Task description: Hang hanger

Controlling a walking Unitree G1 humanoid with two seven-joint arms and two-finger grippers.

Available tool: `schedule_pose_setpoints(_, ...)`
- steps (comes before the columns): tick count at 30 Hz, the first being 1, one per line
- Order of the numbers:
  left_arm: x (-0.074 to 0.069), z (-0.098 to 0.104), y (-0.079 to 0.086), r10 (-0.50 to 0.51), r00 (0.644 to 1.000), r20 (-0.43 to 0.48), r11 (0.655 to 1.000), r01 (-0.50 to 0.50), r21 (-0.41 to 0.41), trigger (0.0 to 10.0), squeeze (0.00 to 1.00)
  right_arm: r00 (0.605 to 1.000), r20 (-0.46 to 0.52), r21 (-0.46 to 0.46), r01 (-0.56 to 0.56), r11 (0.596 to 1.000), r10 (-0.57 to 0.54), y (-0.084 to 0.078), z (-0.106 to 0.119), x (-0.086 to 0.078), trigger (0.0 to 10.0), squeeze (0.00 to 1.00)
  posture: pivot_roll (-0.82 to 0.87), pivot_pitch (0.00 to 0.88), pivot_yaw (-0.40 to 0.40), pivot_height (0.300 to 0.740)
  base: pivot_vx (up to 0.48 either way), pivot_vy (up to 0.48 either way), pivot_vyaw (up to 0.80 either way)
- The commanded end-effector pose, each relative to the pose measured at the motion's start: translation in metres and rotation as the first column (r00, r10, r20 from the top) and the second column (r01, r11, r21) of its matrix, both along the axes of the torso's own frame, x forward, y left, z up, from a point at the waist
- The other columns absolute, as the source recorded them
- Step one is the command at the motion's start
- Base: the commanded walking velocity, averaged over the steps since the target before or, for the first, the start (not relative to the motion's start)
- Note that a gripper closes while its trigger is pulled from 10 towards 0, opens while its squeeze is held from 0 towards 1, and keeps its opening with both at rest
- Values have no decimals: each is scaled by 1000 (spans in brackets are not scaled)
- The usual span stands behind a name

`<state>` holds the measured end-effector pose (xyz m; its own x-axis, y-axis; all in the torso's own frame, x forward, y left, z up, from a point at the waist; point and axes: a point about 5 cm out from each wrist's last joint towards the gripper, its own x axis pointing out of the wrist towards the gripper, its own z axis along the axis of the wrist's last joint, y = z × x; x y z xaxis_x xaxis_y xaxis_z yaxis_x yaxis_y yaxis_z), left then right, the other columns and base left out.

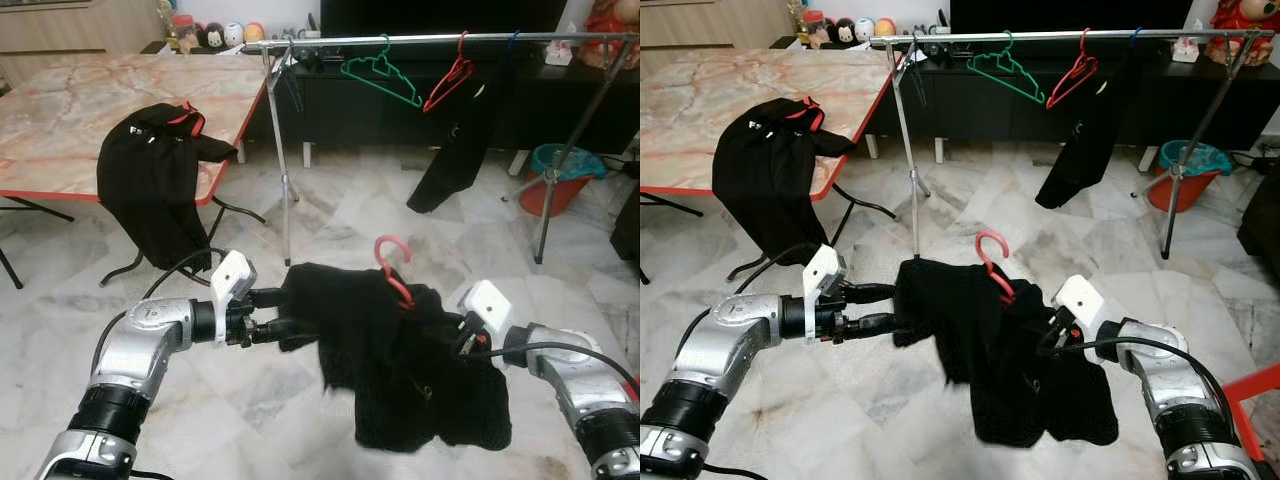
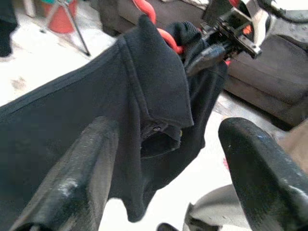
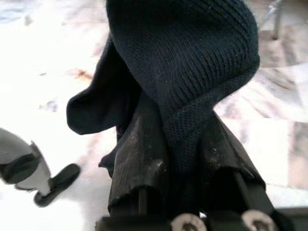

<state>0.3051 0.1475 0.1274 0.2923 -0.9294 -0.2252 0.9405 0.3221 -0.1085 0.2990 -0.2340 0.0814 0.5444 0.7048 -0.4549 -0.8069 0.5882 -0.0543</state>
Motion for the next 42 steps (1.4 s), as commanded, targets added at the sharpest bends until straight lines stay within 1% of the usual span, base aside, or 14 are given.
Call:
schedule_pose_setpoints(1,-5,0,1,-42,999,-11,998,43,41,10000,1000,995,45,38,-95,995,93,5,12,-1,0,0,-201,0,34,740,0,0,0)
schedule_pose_setpoints(7,-5,6,-8,-62,998,-3,998,62,24,10000,1000,979,12,75,-203,976,202,13,10,-10,0,0,-197,0,19,740,0,0,0)
schedule_pose_setpoints(13,3,25,-17,-55,993,101,998,54,13,10000,1000,953,-34,71,-298,952,300,22,3,-19,0,0,-201,0,16,740,0,0,0)
schedule_pose_setpoints(14,4,26,-17,-56,992,116,998,54,21,10000,349,950,-37,71,-307,949,310,23,2,-20,0,0,-201,0,16,740,0,0,0)
schedule_pose_setpoints(15,4,27,-17,-60,990,126,998,57,28,10000,0,946,-40,75,-318,945,321,24,2,-21,0,0,-201,0,16,740,0,0,0)
schedule_pose_setpoints(21,2,24,-20,-88,990,112,995,84,47,10000,0,933,-47,81,-353,932,357,29,2,-24,0,0,-203,0,13,740,0,0,0)
schedule_pose_setpoints(24,-1,14,-26,-142,987,81,988,136,77,10000,0,926,-48,80,-370,925,375,33,2,-24,0,0,-209,0,15,740,0,0,0)
schedule_pose_setpoints(30,-2,9,-26,-156,987,40,985,152,87,10000,0,922,-49,77,-381,921,385,35,2,-25,0,0,-211,0,16,740,0,0,0)
schedule_pose_setpoints(31,-5,7,-26,-174,985,14,981,172,93,10000,267,921,-48,76,-383,921,387,36,2,-25,0,0,-211,0,17,740,0,0,0)
schedule_pose_setpoints(33,-8,3,-25,-196,980,-6,974,196,115,10000,290,920,-47,75,-386,920,390,37,2,-25,0,0,-211,0,19,740,0,0,0)
schedule_pose_setpoints(35,-9,1,-24,-203,979,-11,971,203,128,10000,271,919,-46,76,-387,919,391,37,2,-25,0,0,-211,0,19,740,0,0,0)
schedule_pose_setpoints(36,-9,-2,-25,-203,979,-11,969,202,142,10000,90,918,-44,78,-390,918,394,38,2,-25,0,0,-211,0,21,740,0,0,0)
schedule_pose_setpoints(37,-10,-6,-28,-205,979,-14,967,205,151,10000,0,916,-40,80,-395,915,399,40,3,-25,0,0,-213,0,22,740,0,0,0)
schedule_pose_setpoints(42,-12,-12,-34,-220,975,-27,963,222,154,10000,0,914,-36,78,-400,913,404,41,4,-24,0,0,-214,0,23,740,0,0,0)
